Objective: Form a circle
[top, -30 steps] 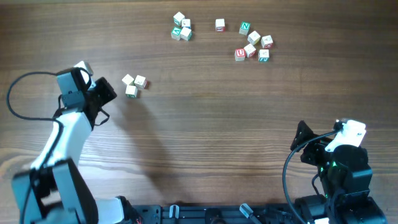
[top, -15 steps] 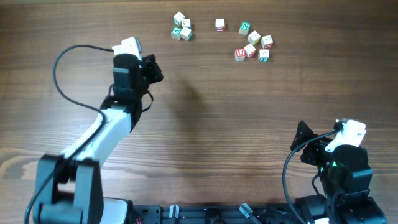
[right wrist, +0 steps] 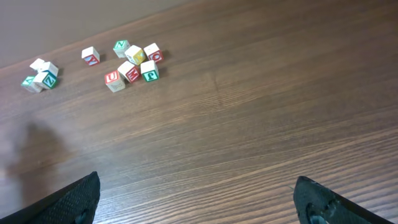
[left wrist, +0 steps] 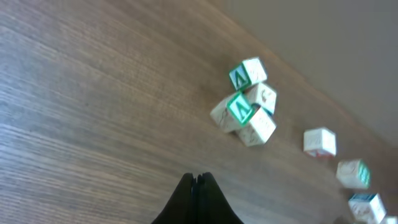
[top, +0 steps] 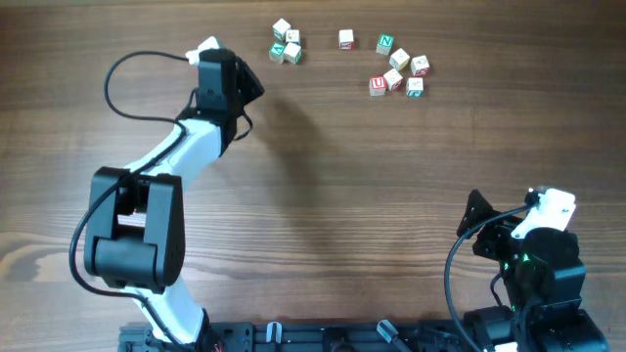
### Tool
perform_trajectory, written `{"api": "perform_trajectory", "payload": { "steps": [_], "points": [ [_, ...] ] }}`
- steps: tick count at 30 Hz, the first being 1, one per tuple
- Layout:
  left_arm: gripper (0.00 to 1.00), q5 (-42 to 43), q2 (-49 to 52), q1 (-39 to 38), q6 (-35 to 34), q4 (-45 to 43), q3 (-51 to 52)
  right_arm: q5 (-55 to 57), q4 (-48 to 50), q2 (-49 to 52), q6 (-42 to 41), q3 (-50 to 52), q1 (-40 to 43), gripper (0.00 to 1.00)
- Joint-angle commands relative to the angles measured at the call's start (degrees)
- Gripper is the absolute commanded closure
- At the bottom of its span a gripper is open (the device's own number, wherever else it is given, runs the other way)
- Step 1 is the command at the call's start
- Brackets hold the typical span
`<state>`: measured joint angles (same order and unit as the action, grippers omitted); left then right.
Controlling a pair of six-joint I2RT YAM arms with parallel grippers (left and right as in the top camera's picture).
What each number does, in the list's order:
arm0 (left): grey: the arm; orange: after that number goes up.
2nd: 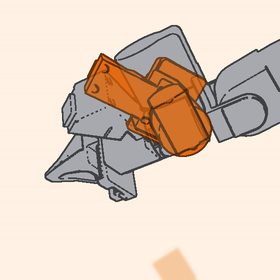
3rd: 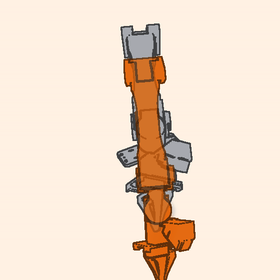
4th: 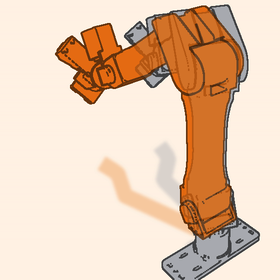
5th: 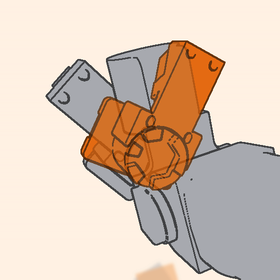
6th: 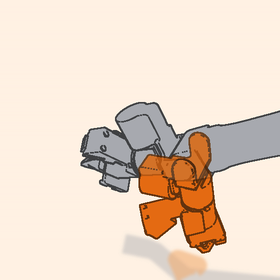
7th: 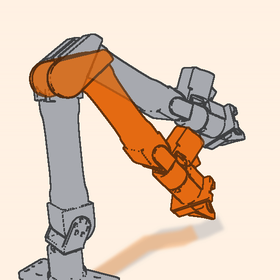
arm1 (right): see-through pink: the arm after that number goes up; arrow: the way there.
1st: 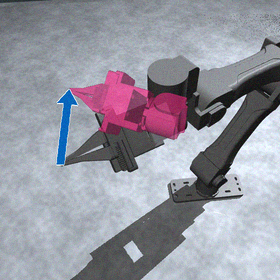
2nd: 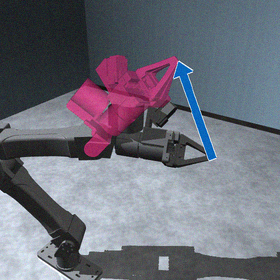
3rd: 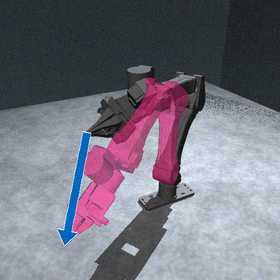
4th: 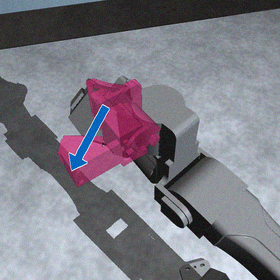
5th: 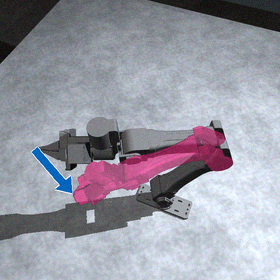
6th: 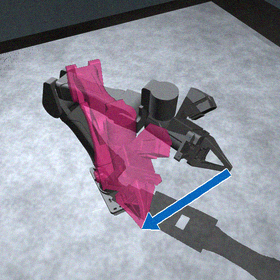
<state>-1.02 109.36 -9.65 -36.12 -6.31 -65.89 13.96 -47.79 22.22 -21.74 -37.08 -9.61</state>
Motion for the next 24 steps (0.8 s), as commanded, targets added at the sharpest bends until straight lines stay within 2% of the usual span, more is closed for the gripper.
{"api": "perform_trajectory", "payload": {
  "steps": [1, 5, 6, 9, 13, 16, 24],
  "points": [
    [0.96, -1.22, 0.44, 0.11, -5.14, 2.4, -1.27, -0.35, 0.13, 0.2, 0.55, 0.22, -0.07, 0.0],
    [0.96, 0.5, -1.27, 0.04, -4.15, 7.93, -2.54, -0.35, 0.13, 0.17, 0.57, 0.22, -0.07, 0.0],
    [0.96, 0.37, -1.95, 0.04, -2.14, 10.36, -3.23, -0.33, 0.11, 0.17, 0.59, 0.22, -0.07, 0.0],
    [0.96, -3.19, -2.45, 0.07, 1.22, 13.6, -5.03, -0.35, 0.11, 0.17, 0.55, 0.22, -0.07, 0.0],
    [0.96, -8.2, -2.43, 0.31, 1.09, 15.04, -5.29, -0.35, 0.11, 0.17, 0.55, 0.22, -0.07, 0.0],
    [0.96, -12.61, -2.43, 1.57, -1.88, 19.28, -5.27, -0.35, 0.13, 0.17, 0.57, 0.22, -0.07, 0.0],
    [0.96, -9.99, -0.09, 4.31, -3.37, 20.98, -5.27, -0.35, 0.11, 0.17, 0.59, 0.22, -0.07, 0.0]
  ]
}}
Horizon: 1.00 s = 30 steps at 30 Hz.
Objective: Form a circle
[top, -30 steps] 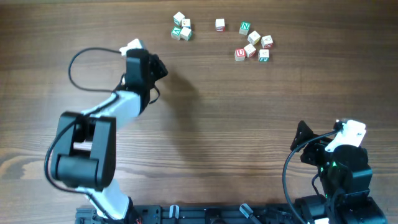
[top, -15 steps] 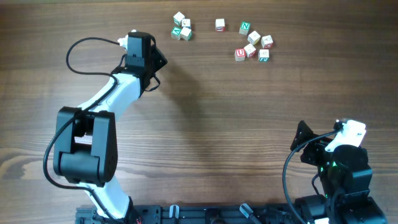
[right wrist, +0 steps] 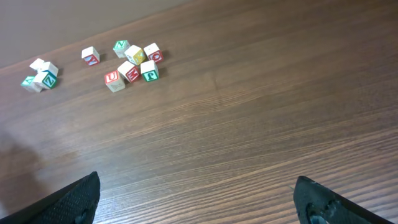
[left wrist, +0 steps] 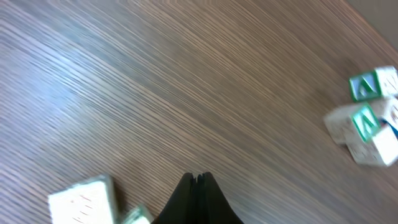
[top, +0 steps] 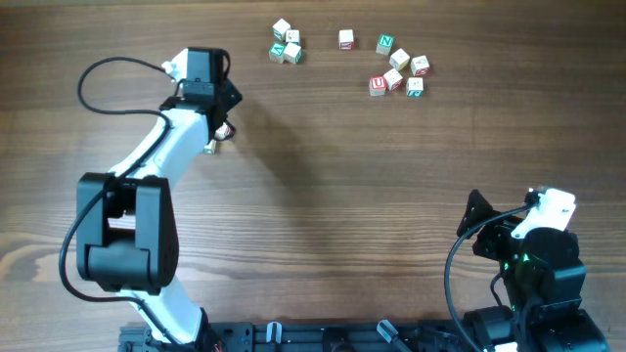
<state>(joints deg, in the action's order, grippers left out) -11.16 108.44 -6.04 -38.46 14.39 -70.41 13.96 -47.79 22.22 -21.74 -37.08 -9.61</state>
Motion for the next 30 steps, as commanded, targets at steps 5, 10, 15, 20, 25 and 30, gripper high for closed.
{"api": "perform_trajectory", "payload": {
  "steps": [5, 10, 15, 20, 25, 30],
  "points": [
    [0.96, 3.91, 1.57, 0.68, -1.01, 1.84, -0.74, -0.35, 0.15, 0.17, 0.55, 0.22, -0.07, 0.0],
    [0.96, 4.9, 1.55, 0.7, -1.01, 5.05, -0.74, -0.35, 0.11, 0.17, 0.57, 0.22, -0.07, 0.0],
    [0.96, 3.65, 1.55, 0.7, -1.03, 6.05, -0.74, -0.35, 0.11, 0.2, 0.57, 0.22, -0.07, 0.0],
    [0.96, 3.19, 1.55, 0.7, -0.98, 6.71, -0.74, -0.35, 0.11, 0.17, 0.57, 0.22, -0.07, 0.0],
    [0.96, 3.15, 1.49, 0.48, -0.79, 7.37, -0.74, -0.35, 0.11, 0.17, 0.57, 0.22, -0.07, 0.0],
    [0.96, 1.01, 1.51, 1.09, -1.01, 6.36, -0.74, -0.35, 0.11, 0.17, 0.57, 0.22, -0.07, 0.0]
  ]
}}
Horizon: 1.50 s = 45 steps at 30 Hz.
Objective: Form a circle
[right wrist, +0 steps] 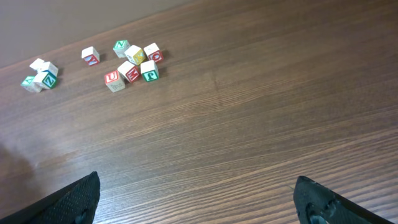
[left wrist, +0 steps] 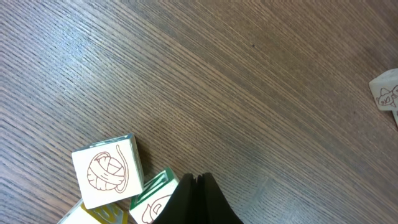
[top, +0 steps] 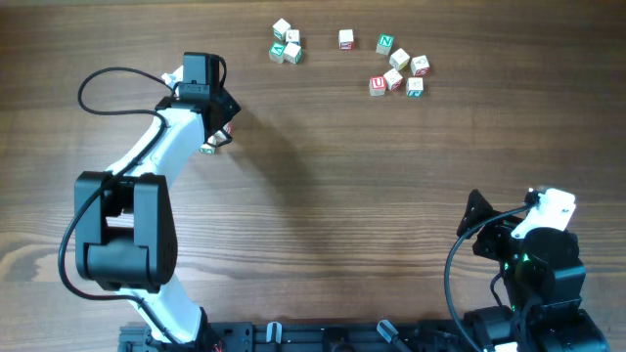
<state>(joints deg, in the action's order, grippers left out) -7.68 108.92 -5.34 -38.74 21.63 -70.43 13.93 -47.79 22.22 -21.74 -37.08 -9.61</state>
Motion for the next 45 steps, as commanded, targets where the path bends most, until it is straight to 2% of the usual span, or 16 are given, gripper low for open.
{"api": "perform_trajectory", "payload": {
  "steps": [1, 9, 16, 21, 23, 45],
  "points": [
    [0.96, -2.47, 1.03, 0.72, -0.72, -1.33, -0.72, -0.33, 0.11, 0.17, 0.57, 0.22, -0.07, 0.0],
    [0.96, -2.43, 1.25, 2.21, -0.79, -1.64, -0.72, -0.33, 0.11, 0.17, 0.57, 0.22, -0.07, 0.0],
    [0.96, -0.98, 3.76, 2.08, -5.66, -1.92, -0.72, -0.33, 0.11, 0.17, 0.57, 0.22, -0.07, 0.0],
    [0.96, -0.28, 3.93, 0.24, -5.44, -4.28, -0.72, -0.33, 0.11, 0.17, 0.57, 0.22, -0.07, 0.0],
    [0.96, -2.47, 3.93, -0.17, -5.44, -4.11, -0.72, -0.33, 0.11, 0.17, 0.57, 0.22, -0.07, 0.0],
    [0.96, -2.25, 3.91, -1.22, -5.42, -1.73, -0.72, -0.31, 0.11, 0.17, 0.57, 0.22, -0.07, 0.0]
  ]
}}
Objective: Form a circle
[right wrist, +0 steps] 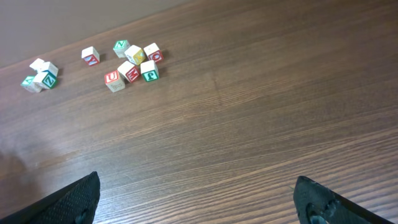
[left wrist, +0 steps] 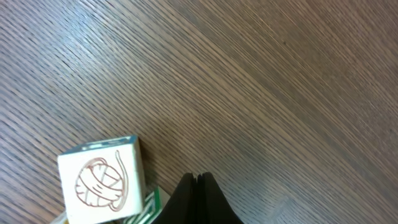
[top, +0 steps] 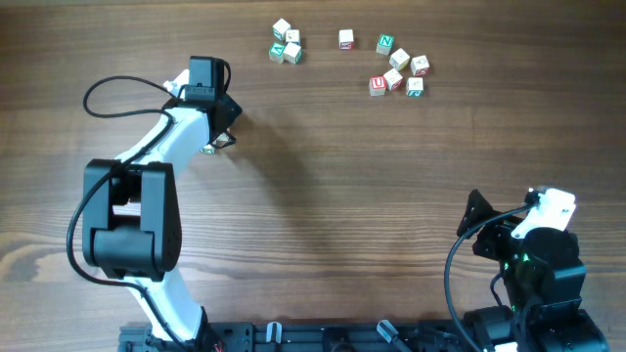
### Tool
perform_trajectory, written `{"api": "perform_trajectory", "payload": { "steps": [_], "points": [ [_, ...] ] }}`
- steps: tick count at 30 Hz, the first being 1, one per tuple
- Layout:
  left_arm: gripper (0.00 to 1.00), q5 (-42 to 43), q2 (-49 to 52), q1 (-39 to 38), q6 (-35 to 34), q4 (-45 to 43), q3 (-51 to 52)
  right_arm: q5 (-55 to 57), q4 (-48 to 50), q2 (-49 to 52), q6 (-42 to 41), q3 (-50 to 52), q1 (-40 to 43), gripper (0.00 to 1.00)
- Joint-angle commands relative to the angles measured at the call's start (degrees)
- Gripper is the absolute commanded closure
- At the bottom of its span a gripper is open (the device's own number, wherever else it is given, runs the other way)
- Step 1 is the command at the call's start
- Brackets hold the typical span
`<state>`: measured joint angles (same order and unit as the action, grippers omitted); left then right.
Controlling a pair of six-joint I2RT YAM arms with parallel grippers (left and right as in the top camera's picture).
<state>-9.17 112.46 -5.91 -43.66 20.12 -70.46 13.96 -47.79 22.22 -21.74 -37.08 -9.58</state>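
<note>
Small lettered wooden blocks lie along the far edge of the table: a left cluster (top: pixel 286 44), a single block (top: pixel 345 38) and a right cluster (top: pixel 398 66). More blocks sit apart at the left, by my left gripper (top: pixel 221 135). In the left wrist view a block with a yarn-ball drawing (left wrist: pixel 101 182) lies just left of the shut left gripper (left wrist: pixel 196 178). A green-edged block (left wrist: pixel 150 201) peeks out beside the fingers. My right gripper (right wrist: pixel 199 200) is open over bare wood, far from the blocks.
The wooden table (top: pixel 352 196) carries nothing else. The left arm's black cable (top: pixel 108 93) loops beside it at the far left. The right arm's base (top: pixel 533 259) stands at the near right corner.
The left gripper has shifted slightly, still shut beside the yarn-ball block. That block now lies a little lower and further left in the wrist view, and the green-edged block is more hidden. The right arm is unchanged.
The left gripper was shut near the far-left cluster of blocks. Then it was further left over the separate blocks there. Then it was down next to the yarn-ball block, where it stays now. The right gripper stayed open and still throughout.
</note>
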Motion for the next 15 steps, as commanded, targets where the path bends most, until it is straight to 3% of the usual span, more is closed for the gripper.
{"api": "perform_trajectory", "payload": {
  "steps": [1, 15],
  "points": [
    [0.96, -0.76, 0.37, -0.68, -0.48, -0.57, -0.7, -0.35, 0.11, 0.17, 0.59, 0.22, -0.09, 0.0],
    [0.96, -0.72, 0.37, -1.11, -0.33, -2.25, -0.7, -0.35, 0.11, 0.17, 0.59, 0.22, -0.09, 0.0]
  ]
}}
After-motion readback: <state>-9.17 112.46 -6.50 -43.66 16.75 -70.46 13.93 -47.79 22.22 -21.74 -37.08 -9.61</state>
